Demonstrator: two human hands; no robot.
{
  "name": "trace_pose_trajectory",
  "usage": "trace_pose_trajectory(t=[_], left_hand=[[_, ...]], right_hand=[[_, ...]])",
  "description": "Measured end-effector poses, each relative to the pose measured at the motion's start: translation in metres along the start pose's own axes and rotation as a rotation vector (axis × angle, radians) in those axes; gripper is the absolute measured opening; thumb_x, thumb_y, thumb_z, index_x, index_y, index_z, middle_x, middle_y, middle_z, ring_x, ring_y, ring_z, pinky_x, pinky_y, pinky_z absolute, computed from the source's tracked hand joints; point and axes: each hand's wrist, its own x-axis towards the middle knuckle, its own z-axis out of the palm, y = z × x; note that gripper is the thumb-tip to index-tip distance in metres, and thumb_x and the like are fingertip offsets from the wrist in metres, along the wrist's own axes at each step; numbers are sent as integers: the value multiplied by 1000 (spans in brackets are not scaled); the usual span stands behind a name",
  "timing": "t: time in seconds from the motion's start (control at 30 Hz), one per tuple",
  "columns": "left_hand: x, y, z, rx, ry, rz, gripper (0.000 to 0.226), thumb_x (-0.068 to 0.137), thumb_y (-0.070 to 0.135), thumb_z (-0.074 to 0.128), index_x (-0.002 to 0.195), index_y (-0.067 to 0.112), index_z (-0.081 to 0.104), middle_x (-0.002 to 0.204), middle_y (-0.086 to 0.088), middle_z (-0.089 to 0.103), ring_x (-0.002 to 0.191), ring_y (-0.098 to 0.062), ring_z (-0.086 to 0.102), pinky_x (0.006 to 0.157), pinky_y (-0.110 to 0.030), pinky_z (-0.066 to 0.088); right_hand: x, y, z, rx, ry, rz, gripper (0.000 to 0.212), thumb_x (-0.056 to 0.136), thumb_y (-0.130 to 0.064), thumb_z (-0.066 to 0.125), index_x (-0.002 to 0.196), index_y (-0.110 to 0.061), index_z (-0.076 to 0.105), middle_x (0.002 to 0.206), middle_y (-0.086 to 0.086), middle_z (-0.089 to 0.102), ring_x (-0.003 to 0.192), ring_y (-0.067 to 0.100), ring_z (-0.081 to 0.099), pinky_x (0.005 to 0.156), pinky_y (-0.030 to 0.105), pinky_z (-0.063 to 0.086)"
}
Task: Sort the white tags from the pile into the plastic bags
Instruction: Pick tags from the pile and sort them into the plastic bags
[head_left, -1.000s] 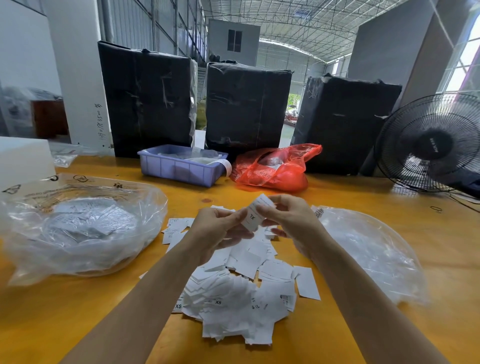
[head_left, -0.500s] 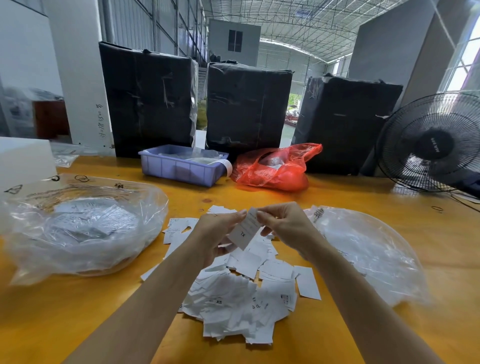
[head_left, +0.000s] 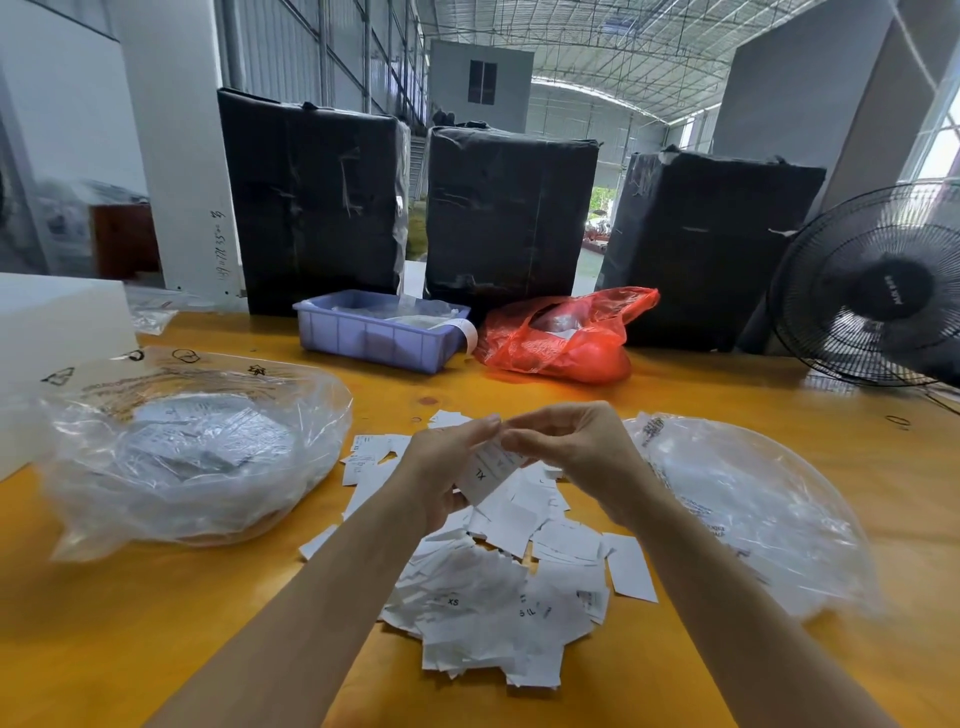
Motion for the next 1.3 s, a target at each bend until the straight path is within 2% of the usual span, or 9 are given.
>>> trace_pose_trajectory(t=[0.17,0.4,0.6,0.73,0.83,0.97,1.1,1.2,1.3], left_hand=[[5,5,-7,43,-106,-22,53,72,55,66,103,11,68,88,-10,67,80,-21,60,65,-28,52],[1,14,-30,239,-38,111,9,74,7,78,70,8,70,58,-4,65,41,-5,55,42,-14,44],[6,38,-126,584,763,432,16,88,9,63,75,2,68,70,-11,63,61,-22,58,60,-31,51],[6,26,-172,875,1008,281,12,85,-7,57,92,-16,60,95,-33,64,80,-40,62,65,-41,49],[11,18,-173,1057,1034,181,17,81,-5,62,94,-16,58,96,-35,59,84,-43,55,69,-46,46],[27,23,-166,1102,997,129,43,82,7,65,118,-9,48,123,-33,44,114,-47,40,94,-53,39],[36,33,-143,1040,841,242,59,85,18,65,135,-3,40,135,-29,39,123,-46,37,101,-55,36],[27,33,-116,1130,867,420,55,82,24,69,129,2,51,123,-30,49,112,-47,43,89,-54,40],[20,30,-90,1110,753,581,50,81,15,71,126,0,56,118,-31,55,111,-47,47,92,-52,40]], right_hand=[[3,2,-3,160,162,131,4,80,-3,71,81,0,71,65,7,70,54,11,66,50,16,49],[5,3,-2,148,209,126,5,79,1,71,83,2,70,65,11,69,52,14,66,51,18,52],[4,-14,-58,-216,166,167,3,80,-6,71,80,-9,70,66,4,72,58,17,70,58,26,55],[3,0,-111,-650,237,351,9,80,1,69,71,-2,70,60,8,70,50,18,67,45,21,46],[-5,18,-132,-960,169,558,3,79,-4,72,79,-1,71,65,8,71,55,16,68,49,25,50],[-13,35,-139,-1104,35,673,39,72,-21,82,102,-2,68,89,7,68,71,16,57,65,28,48],[-14,49,-137,-1072,22,709,35,69,-27,84,79,-6,58,75,6,56,70,20,51,66,25,42],[-15,58,-144,-1049,122,662,34,70,-25,84,90,-2,71,90,9,71,86,23,67,80,33,53],[-15,63,-152,-977,250,605,16,76,-14,77,84,0,75,84,14,74,75,23,68,69,32,54]])
